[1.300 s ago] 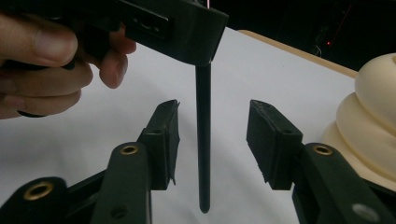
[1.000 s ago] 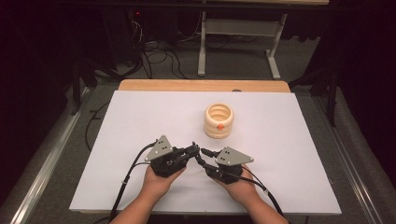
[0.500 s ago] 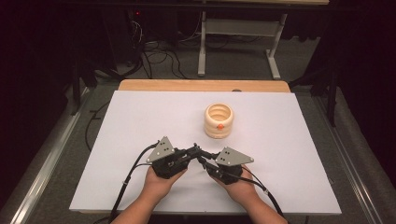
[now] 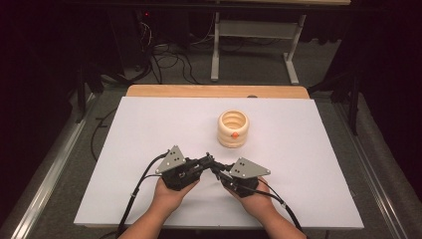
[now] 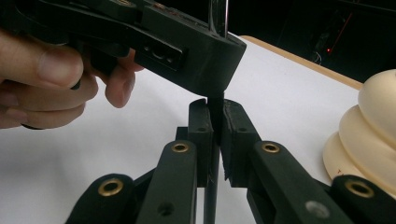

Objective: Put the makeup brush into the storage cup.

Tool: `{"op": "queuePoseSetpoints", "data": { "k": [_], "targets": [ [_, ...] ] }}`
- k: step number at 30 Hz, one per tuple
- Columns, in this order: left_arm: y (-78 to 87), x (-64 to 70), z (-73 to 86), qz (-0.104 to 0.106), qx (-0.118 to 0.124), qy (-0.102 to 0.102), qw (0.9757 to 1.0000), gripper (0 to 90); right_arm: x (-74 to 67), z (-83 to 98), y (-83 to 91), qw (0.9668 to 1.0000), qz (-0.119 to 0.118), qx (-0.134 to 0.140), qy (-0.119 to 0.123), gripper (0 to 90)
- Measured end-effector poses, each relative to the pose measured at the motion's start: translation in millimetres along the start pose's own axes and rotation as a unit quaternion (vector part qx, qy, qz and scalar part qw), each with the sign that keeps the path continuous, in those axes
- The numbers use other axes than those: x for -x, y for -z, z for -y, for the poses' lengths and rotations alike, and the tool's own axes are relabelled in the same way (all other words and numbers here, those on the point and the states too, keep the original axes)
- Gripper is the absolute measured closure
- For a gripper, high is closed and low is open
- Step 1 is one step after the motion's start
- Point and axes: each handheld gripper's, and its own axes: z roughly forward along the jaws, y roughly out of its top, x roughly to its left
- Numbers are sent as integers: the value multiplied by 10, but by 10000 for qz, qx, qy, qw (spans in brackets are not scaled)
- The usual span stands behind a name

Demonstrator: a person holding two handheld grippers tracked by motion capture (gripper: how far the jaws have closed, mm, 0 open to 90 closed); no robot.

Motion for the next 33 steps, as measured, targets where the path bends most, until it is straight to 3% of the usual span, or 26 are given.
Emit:
{"op": "queuePoseSetpoints", "data": {
  "k": [6, 14, 33],
  "targets": [
    [-1, 2, -1, -7, 5, 14, 10000, 823, 1, 0, 1, 10000, -9, 15, -20, 857],
    [9, -5, -9, 38, 80, 36, 10000, 689, 20, -1, 5, 10000, 7, 45, -49, 857],
    [86, -70, -46, -11, 220, 132, 9997, 532, 79, -2, 54, 9998, 77, 58, -170, 857]
  ]
}}
